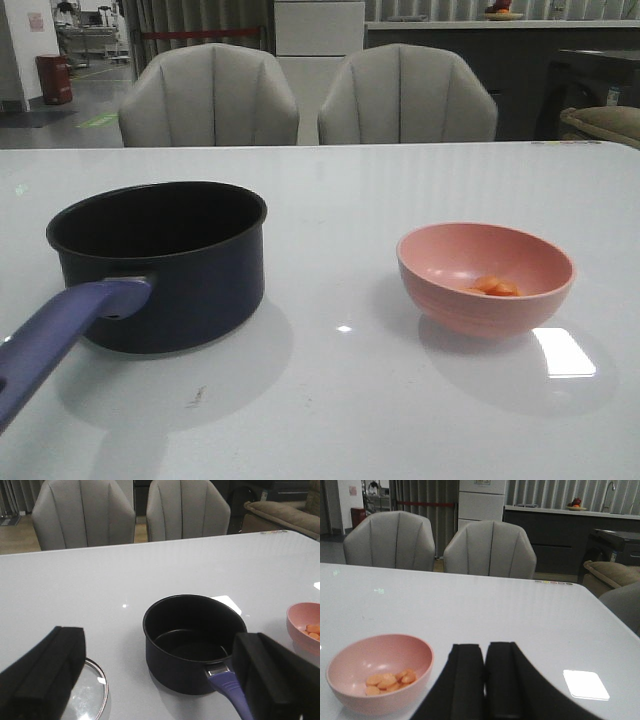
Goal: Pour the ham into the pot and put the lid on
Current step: 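Set the glass lid down on the table beside the saucepan, then reach the right gripper to the pink bowl rim and grasp it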
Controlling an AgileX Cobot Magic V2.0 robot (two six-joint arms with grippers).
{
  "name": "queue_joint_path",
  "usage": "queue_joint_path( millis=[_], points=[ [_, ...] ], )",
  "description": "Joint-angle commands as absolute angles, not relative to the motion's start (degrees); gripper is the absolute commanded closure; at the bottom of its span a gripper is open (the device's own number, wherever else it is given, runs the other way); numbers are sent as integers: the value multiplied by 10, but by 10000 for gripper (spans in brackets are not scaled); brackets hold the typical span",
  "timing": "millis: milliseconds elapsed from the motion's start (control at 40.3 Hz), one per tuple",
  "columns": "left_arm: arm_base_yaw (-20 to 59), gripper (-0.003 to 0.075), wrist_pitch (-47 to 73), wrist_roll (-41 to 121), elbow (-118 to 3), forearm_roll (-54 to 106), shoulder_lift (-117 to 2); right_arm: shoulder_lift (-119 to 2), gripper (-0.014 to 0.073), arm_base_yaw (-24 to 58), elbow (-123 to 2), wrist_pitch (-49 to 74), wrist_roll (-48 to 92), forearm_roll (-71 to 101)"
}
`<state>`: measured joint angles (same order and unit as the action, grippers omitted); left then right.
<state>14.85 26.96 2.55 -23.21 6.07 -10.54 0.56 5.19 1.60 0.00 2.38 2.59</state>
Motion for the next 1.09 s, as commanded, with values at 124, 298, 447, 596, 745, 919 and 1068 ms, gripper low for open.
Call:
queue_joint_path(
  millis=[124, 298, 447, 596, 745, 919, 1068],
  points=[
    [153, 84, 156, 22, -179, 64, -18, 3, 435, 50, -32, -88, 23, 58],
    [153, 84, 154, 22, -178, 64, -17, -95, 435, 50, -129, 36, 22, 62],
    [153, 84, 154, 22, -178, 64, -18, -167, 435, 50, -159, 30, 22, 61],
    [153, 83, 154, 22, -178, 64, -18, -199, 435, 50, -159, 37, 22, 66],
    [153, 84, 154, 22, -178, 64, -18, -266, 367, 50, -185, 81, 22, 66],
    [153, 84, 154, 22, -178, 64, -18, -373, 125, 50, -259, 132, 22, 120],
    [153, 84, 153, 22, -178, 64, -18, -482, 102, 50, -319, 153, 22, 165]
  ],
)
